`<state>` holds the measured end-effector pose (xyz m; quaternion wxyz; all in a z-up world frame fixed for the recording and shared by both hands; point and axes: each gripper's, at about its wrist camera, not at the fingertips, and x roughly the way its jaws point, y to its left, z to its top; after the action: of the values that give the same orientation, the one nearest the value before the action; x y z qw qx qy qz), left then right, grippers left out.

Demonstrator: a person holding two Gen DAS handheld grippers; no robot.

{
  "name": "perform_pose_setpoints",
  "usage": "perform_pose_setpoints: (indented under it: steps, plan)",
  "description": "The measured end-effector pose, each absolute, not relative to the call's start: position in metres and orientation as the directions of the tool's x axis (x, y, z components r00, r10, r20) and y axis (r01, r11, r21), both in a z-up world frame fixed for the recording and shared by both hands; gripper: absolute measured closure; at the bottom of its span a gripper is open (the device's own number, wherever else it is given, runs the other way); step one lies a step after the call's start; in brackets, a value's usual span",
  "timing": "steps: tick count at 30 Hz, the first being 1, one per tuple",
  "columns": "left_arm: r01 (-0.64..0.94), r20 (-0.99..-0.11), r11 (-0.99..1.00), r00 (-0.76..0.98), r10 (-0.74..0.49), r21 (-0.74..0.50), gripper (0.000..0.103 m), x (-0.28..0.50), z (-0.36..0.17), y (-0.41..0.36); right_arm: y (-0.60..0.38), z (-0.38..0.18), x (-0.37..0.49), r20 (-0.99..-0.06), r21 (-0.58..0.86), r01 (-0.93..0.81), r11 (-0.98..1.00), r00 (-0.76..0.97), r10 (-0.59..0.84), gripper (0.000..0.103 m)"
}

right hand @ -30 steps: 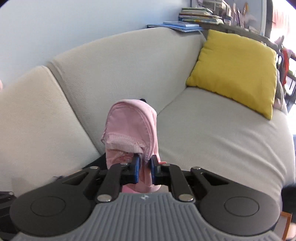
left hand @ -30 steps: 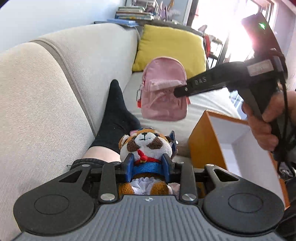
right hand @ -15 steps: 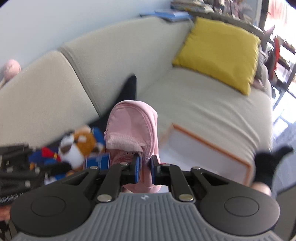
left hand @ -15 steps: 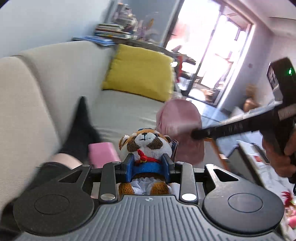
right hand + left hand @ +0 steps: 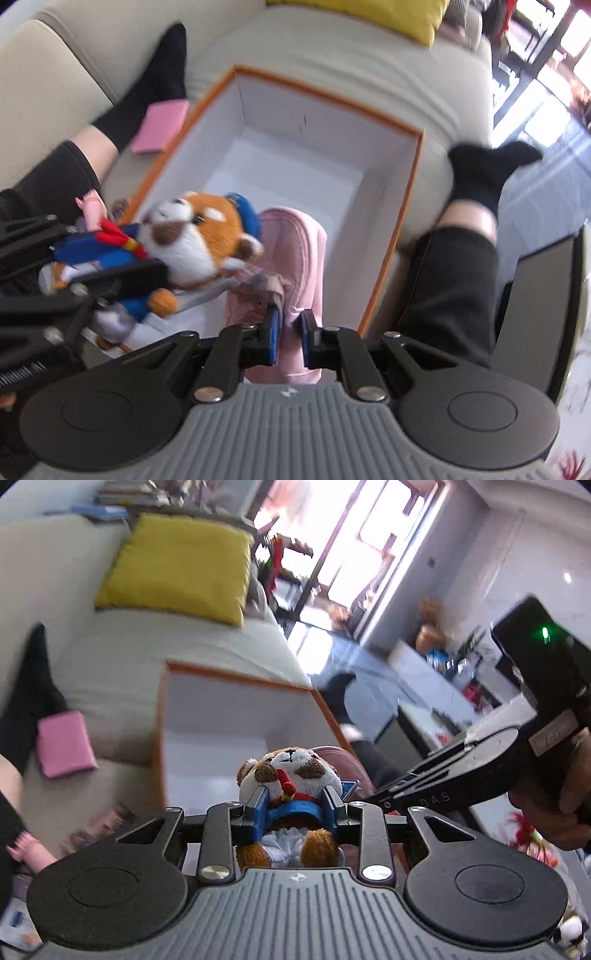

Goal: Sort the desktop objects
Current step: 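Carry the plush with the left tool while the right tool carries the backpack into the box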

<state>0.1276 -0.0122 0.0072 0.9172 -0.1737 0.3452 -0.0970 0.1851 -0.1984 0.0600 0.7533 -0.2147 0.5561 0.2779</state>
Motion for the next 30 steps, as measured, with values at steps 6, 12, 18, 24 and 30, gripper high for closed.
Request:
perform_pose_setpoints:
  steps: [6, 12, 18, 24, 30]
  plan:
    - [0.069, -0.678, 0.929, 0.664, -0.314, -0.363, 0.068, 0.143, -0.020, -0.033, -0.207, 0.028, 0.201, -0.981, 0.051, -0.639, 0.768, 0.111, 0.157, 0.090]
    - [0.047, -0.733, 0.936, 0.608, -0.304, -0.349, 0.068, 0.155, -0.040, -0.037, -0.200, 0.012, 0.206, -0.983, 0.104, -0.633, 0.767, 0.054, 0.178, 0.092]
    - [0.042, -0.783, 0.946, 0.550, -0.291, -0.322, 0.073, 0.163, -0.053, -0.044, -0.201, 0.009, 0.210, -0.977, 0.130, -0.630, 0.765, 0.050, 0.208, 0.082]
    - [0.052, -0.785, 0.939, 0.534, -0.313, -0.339, 0.074, 0.164, -0.059, -0.044, -0.209, 0.013, 0.211, -0.969, 0.117, -0.637, 0.762, 0.095, 0.227, 0.068]
    - [0.054, -0.759, 0.909, 0.530, -0.377, -0.413, 0.076, 0.165, -0.059, -0.032, -0.221, 0.022, 0.213, -0.958, 0.121, -0.630, 0.767, 0.129, 0.257, 0.068]
